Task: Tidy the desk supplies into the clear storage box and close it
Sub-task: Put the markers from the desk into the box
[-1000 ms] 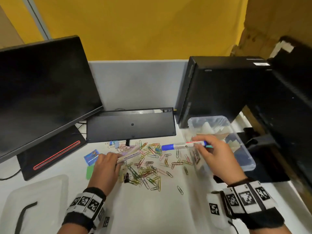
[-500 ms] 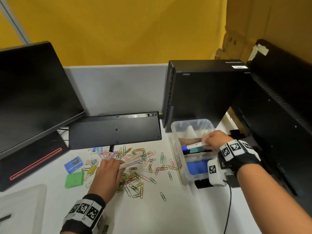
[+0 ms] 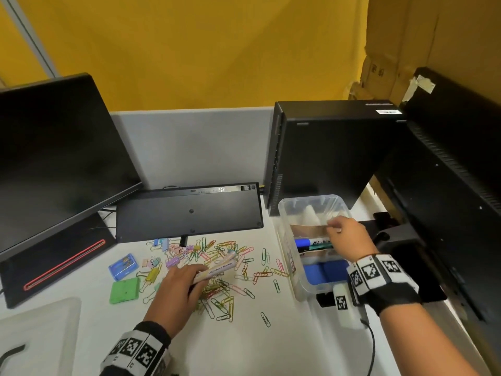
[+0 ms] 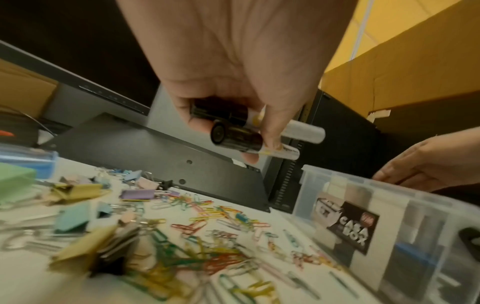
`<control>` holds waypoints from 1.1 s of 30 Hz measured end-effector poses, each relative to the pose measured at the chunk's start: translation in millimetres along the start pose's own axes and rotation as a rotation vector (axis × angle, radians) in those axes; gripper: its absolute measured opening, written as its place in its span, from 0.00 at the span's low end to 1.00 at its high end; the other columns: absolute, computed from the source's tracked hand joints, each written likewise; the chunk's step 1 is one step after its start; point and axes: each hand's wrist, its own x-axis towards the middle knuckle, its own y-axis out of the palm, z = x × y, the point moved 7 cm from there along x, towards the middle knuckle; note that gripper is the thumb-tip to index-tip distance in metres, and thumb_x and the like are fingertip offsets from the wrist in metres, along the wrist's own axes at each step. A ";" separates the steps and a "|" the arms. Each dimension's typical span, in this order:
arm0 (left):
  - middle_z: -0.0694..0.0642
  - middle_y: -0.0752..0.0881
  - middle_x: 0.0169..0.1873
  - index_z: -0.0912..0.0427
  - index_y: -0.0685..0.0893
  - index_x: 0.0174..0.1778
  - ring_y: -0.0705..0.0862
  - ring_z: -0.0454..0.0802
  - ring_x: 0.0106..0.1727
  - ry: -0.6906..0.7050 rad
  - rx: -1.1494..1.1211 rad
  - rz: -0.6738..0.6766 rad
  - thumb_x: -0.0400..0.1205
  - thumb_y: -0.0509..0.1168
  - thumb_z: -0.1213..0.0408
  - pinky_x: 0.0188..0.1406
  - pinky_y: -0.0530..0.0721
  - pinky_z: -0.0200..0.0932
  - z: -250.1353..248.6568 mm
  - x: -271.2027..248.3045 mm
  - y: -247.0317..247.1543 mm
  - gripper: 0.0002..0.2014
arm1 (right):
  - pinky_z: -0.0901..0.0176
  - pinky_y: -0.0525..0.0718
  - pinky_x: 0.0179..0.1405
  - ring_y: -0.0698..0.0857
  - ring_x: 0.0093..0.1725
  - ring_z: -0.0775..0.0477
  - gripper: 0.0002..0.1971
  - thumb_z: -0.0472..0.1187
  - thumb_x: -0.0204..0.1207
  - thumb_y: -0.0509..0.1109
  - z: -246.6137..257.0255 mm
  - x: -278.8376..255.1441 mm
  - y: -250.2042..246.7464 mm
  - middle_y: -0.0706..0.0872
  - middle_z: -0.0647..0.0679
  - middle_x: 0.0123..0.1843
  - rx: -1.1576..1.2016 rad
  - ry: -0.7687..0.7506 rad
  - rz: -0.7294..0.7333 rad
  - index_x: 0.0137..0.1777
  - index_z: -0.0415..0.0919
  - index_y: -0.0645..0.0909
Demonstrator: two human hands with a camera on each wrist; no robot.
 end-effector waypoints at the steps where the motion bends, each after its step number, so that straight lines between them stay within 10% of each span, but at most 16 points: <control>1: 0.44 0.80 0.47 0.42 0.78 0.59 0.75 0.40 0.48 0.001 -0.053 0.012 0.82 0.61 0.53 0.45 0.71 0.33 -6.5 0.9 0.7 0.10 | 0.54 0.84 0.53 0.84 0.52 0.48 0.12 0.38 0.82 0.62 10.7 -13.8 0.1 0.85 0.46 0.55 0.060 -0.077 -0.037 0.63 0.43 0.80; 4: 0.47 0.79 0.45 0.40 0.77 0.56 0.76 0.38 0.43 0.040 -0.166 0.073 0.83 0.59 0.50 0.39 0.72 0.30 -35.2 6.5 8.1 0.08 | 0.68 0.81 0.46 0.83 0.51 0.57 0.12 0.39 0.82 0.63 40.9 -50.9 17.6 0.82 0.56 0.55 0.216 -0.264 0.057 0.63 0.52 0.77; 10: 0.49 0.81 0.38 0.42 0.79 0.46 0.78 0.46 0.39 0.142 -0.345 0.148 0.81 0.58 0.46 0.37 0.80 0.44 -76.7 21.8 28.2 0.07 | 0.51 0.86 0.58 0.89 0.55 0.44 0.23 0.29 0.79 0.66 64.5 -84.6 63.5 0.83 0.42 0.62 0.733 -0.221 0.543 0.71 0.45 0.70; 17: 0.41 0.78 0.33 0.40 0.80 0.45 0.74 0.40 0.38 0.230 -0.341 0.124 0.85 0.56 0.52 0.36 0.70 0.34 -94.7 20.3 22.1 0.08 | 0.51 0.88 0.52 0.90 0.49 0.41 0.12 0.30 0.77 0.69 50.7 -74.4 28.1 0.87 0.36 0.53 0.824 -0.210 0.376 0.59 0.35 0.74; 24: 0.48 0.76 0.39 0.50 0.78 0.51 0.73 0.40 0.37 0.073 -0.292 -0.006 0.87 0.52 0.56 0.35 0.70 0.31 -49.1 11.3 5.6 0.09 | 0.64 0.81 0.36 0.86 0.44 0.52 0.11 0.34 0.79 0.67 -3.9 -42.4 -51.6 0.84 0.46 0.49 0.486 -0.082 -0.324 0.57 0.48 0.72; 33: 0.49 0.80 0.45 0.45 0.75 0.59 0.76 0.39 0.46 -0.001 -0.314 -0.030 0.87 0.52 0.61 0.39 0.72 0.30 -21.9 -6.9 3.1 0.09 | 0.54 0.80 0.49 0.84 0.54 0.37 0.10 0.36 0.75 0.70 -24.2 7.8 -14.1 0.86 0.37 0.55 -0.017 0.269 -0.068 0.54 0.33 0.83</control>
